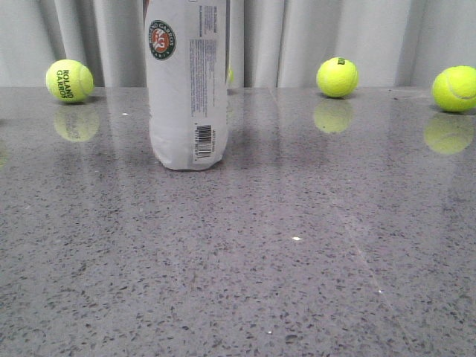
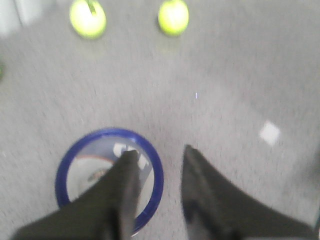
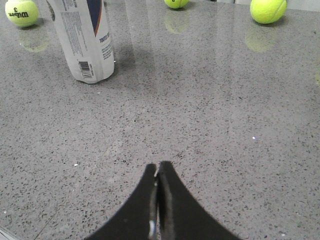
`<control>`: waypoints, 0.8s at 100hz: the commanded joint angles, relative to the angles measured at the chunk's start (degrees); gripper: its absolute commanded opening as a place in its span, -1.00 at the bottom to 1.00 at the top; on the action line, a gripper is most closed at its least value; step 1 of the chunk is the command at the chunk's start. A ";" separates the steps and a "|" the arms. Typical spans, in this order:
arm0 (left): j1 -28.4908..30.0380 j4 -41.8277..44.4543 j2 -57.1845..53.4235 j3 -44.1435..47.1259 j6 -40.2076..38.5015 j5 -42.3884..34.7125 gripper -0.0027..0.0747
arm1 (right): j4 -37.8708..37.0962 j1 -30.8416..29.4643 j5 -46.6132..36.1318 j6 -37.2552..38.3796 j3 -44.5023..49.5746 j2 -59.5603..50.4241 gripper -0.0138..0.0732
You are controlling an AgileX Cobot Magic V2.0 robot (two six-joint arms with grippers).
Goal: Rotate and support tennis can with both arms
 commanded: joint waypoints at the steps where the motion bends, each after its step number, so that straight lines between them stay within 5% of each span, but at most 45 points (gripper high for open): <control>1: -0.50 -1.35 -5.03 0.16 -0.53 -6.68 -0.98 | -0.87 -0.16 -4.56 -0.19 -1.30 0.55 -0.84; 80: -0.50 2.38 -39.02 46.80 -1.07 -33.87 -0.98 | -0.87 -0.16 -5.10 -0.19 -1.30 0.55 -0.84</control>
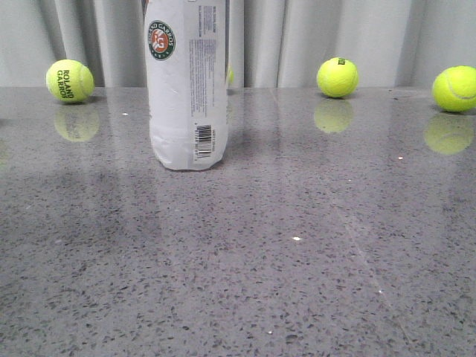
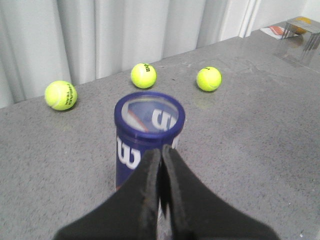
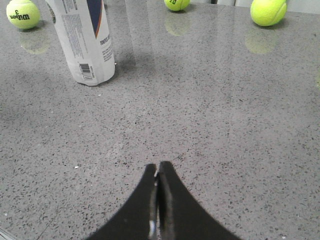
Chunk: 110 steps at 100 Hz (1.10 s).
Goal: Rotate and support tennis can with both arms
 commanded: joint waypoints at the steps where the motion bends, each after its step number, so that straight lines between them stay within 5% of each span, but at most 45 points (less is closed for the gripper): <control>1: -0.50 -0.83 -4.06 2.85 -0.64 -5.30 -0.98 | -0.87 -0.16 -4.66 -0.19 -1.30 0.55 -0.84; 49: 3.10 5.60 -20.35 21.47 -2.38 -5.50 -0.98 | -0.87 -0.16 -4.66 -0.19 -1.30 0.55 -0.84; 75: 7.92 8.23 -26.75 35.23 -2.56 -21.93 -0.98 | -0.87 -0.16 -4.66 -0.19 -1.30 0.55 -0.84; 110: 19.18 15.13 -40.54 51.40 -10.31 -27.84 -0.98 | -0.87 -0.16 -4.66 -0.19 -1.30 0.55 -0.84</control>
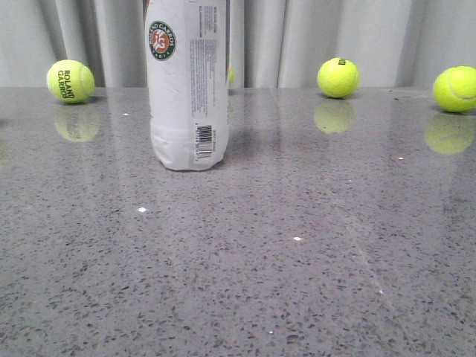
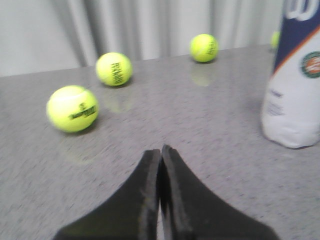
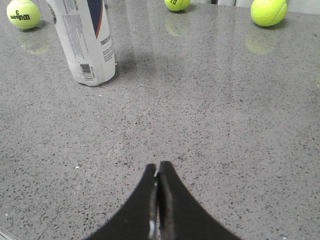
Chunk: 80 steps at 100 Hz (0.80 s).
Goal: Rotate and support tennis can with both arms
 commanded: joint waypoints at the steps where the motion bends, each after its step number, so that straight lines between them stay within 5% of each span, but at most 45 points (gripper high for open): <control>1: 1.89 1.19 -3.24 2.15 -4.10 -5.41 -0.98 | -0.87 -0.16 -4.66 -0.19 -1.30 0.55 -0.84; 25: 8.38 4.28 -16.37 11.96 -6.59 -7.10 -0.98 | -0.87 -0.16 -4.66 -0.19 -1.30 0.55 -0.84; 36: 10.69 2.85 -16.24 16.26 -6.73 -13.85 -0.98 | -0.87 -0.16 -4.71 -0.19 -1.30 0.61 -0.84; 80: 11.49 2.55 -16.24 16.03 -6.73 -11.95 -0.98 | -0.87 -0.16 -4.71 -0.19 -1.30 0.72 -0.84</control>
